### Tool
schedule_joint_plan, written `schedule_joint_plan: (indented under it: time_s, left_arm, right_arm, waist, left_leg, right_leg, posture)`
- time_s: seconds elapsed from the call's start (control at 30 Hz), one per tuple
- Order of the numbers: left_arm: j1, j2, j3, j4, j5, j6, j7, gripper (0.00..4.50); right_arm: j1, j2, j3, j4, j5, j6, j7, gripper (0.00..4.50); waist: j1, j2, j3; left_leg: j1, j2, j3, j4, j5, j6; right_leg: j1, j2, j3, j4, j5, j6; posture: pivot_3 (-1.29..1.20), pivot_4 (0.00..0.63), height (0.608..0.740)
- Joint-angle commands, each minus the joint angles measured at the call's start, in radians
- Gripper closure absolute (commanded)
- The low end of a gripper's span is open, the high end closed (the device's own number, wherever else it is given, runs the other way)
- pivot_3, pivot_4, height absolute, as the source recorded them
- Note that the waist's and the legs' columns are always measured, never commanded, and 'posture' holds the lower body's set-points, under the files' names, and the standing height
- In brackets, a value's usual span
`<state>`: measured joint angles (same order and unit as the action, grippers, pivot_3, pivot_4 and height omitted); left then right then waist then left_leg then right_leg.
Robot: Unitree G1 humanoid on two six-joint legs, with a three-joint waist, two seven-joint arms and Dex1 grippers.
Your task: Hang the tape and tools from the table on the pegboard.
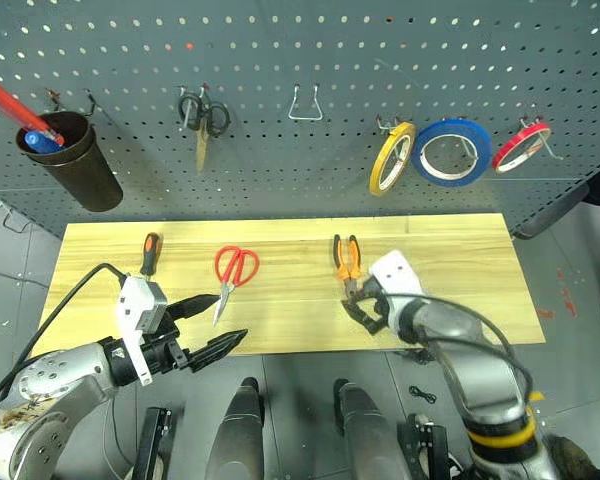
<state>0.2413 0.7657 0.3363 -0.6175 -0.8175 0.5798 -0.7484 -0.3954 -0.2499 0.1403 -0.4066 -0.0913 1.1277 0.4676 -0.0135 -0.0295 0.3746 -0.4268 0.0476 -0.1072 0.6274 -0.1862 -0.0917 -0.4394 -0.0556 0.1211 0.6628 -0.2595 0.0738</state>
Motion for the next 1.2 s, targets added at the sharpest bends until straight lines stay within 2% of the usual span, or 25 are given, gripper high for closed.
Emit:
schedule_joint_plan:
  time_s: [0.03, 0.17, 0.37, 0.8, 1.13, 1.17, 1.2]
  left_arm:
    - [0.044, 0.001, 0.047, -0.043, 0.004, -0.018, -0.015, 0.00]
    - [0.085, -0.001, 0.068, -0.060, 0.004, -0.022, -0.019, 0.00]
    - [0.095, -0.004, 0.085, -0.074, -0.012, -0.007, -0.002, 0.00]
    - [0.083, -0.001, 0.100, -0.074, -0.032, 0.018, 0.014, 0.00]
    - [0.101, -0.004, 0.110, -0.099, -0.040, 0.024, 0.017, 0.00]
    - [0.105, -0.004, 0.114, -0.102, -0.042, 0.024, 0.016, 0.00]
    - [0.111, -0.005, 0.119, -0.103, -0.041, 0.024, 0.014, 0.00]
  right_arm:
    - [-0.076, 0.058, -0.056, 0.098, 0.027, 0.095, -0.067, 0.06]
    - [-0.172, 0.163, -0.144, 0.234, 0.037, 0.171, -0.168, 0.06]
    - [-0.282, 0.214, -0.179, 0.433, 0.042, 0.101, -0.269, 0.06]
    - [-0.453, 0.226, -0.245, 0.816, 0.087, -0.069, -0.363, 0.06]
    - [-0.508, 0.224, -0.186, 1.007, 0.073, -0.222, -0.379, 0.06]
    - [-0.509, 0.224, -0.181, 1.014, 0.075, -0.228, -0.377, 0.61]
    - [-0.506, 0.224, -0.174, 1.014, 0.075, -0.230, -0.375, 0.88]
  waist:
    - [0.003, 0.000, 0.000]
    - [0.005, 0.000, 0.000]
    - [0.001, 0.000, 0.000]
    - [-0.002, 0.000, 0.000]
    - [-0.005, 0.000, 0.000]
    - [-0.004, 0.000, 0.000]
    - [-0.004, 0.000, 0.000]
  left_leg:
    - [0.000, 0.000, 0.000, 0.000, 0.000, 0.000]
    - [-0.003, 0.000, 0.000, -0.002, 0.000, 0.000]
    - [-0.005, 0.000, 0.000, -0.002, 0.000, 0.000]
    - [-0.005, 0.000, 0.000, -0.004, 0.000, 0.001]
    - [-0.005, 0.000, 0.000, -0.004, 0.000, 0.001]
    - [-0.005, 0.000, 0.000, -0.004, 0.000, 0.001]
    - [-0.005, 0.000, 0.000, -0.004, 0.000, 0.001]
  right_leg:
    - [0.000, 0.000, 0.000, 0.000, 0.000, 0.000]
    - [-0.002, 0.000, -0.001, -0.002, 0.004, -0.007]
    - [-0.004, 0.000, -0.001, -0.002, 0.004, -0.007]
    - [-0.005, 0.000, -0.001, -0.002, 0.004, -0.007]
    - [-0.005, 0.000, -0.001, -0.003, 0.004, -0.007]
    - [-0.005, 0.000, -0.001, -0.003, 0.004, -0.007]
    - [-0.005, 0.000, -0.001, -0.003, 0.004, -0.007]
  posture:
    - [0.13, 0.397, 0.740]
    - [0.15, 0.398, 0.740]
    - [0.15, 0.407, 0.740]
    - [0.16, 0.407, 0.740]
    - [0.17, 0.413, 0.740]
    - [0.17, 0.413, 0.740]
    - [0.19, 0.396, 0.740]
